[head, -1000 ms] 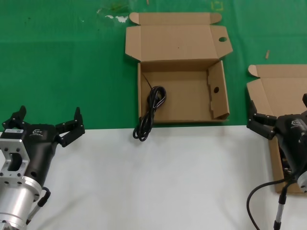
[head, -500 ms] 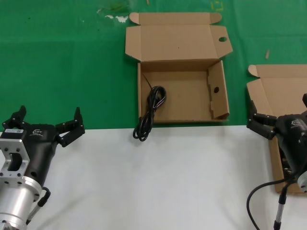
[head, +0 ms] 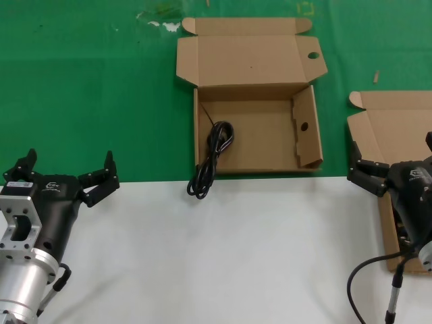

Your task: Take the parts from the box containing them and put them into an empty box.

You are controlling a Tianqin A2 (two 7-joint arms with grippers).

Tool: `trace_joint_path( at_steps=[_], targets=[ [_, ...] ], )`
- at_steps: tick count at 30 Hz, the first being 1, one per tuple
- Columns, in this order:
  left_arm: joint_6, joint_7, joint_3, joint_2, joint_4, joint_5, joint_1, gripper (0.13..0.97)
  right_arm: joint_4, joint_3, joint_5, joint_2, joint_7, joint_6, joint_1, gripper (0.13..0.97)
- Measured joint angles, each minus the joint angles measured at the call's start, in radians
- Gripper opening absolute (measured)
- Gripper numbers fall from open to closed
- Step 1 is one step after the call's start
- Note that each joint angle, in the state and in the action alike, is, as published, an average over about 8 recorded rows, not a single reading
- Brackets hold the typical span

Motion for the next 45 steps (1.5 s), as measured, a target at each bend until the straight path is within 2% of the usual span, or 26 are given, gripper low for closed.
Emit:
trace_joint_path(
  at_steps=[45],
  targets=[
    [0.000, 0.000, 0.000, 0.000, 0.000, 0.000, 0.000, 0.966, 0.000, 0.000, 0.000, 0.000, 0.000, 0.000, 0.000, 0.966]
  ],
)
